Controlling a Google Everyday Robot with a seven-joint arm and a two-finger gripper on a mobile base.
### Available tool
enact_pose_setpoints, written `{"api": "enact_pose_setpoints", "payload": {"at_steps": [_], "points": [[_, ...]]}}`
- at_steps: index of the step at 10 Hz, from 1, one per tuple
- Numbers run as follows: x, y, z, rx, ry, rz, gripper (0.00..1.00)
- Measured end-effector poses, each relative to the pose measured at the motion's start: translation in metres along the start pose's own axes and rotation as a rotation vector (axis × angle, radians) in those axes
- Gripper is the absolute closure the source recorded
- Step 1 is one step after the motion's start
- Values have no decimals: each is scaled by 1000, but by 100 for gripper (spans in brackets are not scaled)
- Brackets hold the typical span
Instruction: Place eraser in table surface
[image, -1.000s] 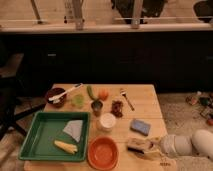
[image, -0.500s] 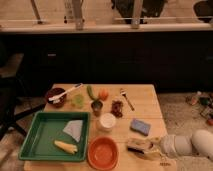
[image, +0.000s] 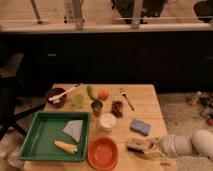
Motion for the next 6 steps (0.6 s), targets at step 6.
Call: {"api": "enact_pose_setpoints", "payload": {"at_steps": [6], "points": [[0,0,0,0,0,0,20]]}}
